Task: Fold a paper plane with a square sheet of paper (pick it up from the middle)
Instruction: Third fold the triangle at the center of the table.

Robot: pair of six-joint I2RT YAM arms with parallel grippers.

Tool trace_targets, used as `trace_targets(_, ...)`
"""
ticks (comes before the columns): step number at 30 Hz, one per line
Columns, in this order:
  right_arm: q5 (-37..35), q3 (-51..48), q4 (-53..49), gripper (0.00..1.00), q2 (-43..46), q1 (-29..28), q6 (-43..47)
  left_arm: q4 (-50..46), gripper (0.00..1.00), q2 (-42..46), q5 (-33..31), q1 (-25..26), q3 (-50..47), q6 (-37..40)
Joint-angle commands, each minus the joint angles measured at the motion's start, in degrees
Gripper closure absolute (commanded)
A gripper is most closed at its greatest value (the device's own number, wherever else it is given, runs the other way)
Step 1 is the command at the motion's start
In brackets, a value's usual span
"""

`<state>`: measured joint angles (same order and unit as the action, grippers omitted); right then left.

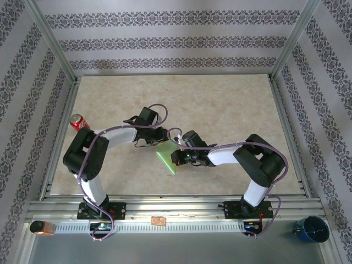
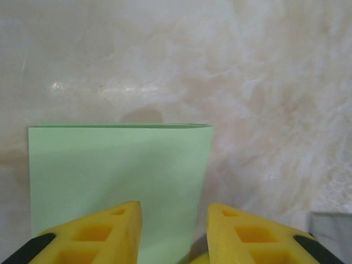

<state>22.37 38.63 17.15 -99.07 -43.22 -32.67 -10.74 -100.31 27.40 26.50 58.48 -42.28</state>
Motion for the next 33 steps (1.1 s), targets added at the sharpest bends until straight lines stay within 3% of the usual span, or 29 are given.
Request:
trace_targets(1, -0.5, -0.6, -1.2, 1.0, -1.6, 0.4, 0.5, -2.5, 0.63, 5.8, -3.8, -0.5, -2.0, -0.9)
trace_targets(3, -0.6, -0.6, -1.2, 1.0, -1.4, 0.5, 0.4, -2.1, 0.66, 9.0, -4.6, -0.6, -4.3, -1.8)
trace_targets(6, -0.8, -0.8, -1.2, 1.0, -1.3, 0.5, 0.3, 1.9, 0.88, 13.8, -3.8, -0.6, -9.8, -5.3)
trace_targets(9, -1.0, -0.7, -1.3, 1.0, -1.3, 0.5, 0.2, 10.3, 1.0, 17.8, 0.0, -0.6, -16.1, -9.9)
trace_targets(15, -1.6, -1.4, -1.4, 1.0, -1.2, 0.5, 0.0, 29.9, 1.0, 17.6, 7.3, -0.3, -25.6, -20.4)
trace_targets(33, -2.3, -1.4, -2.4, 1.0, -1.1, 0.4, -0.3, 30.4, 1.0, 10.2, 7.2, 3.3, -26.3, -19.9)
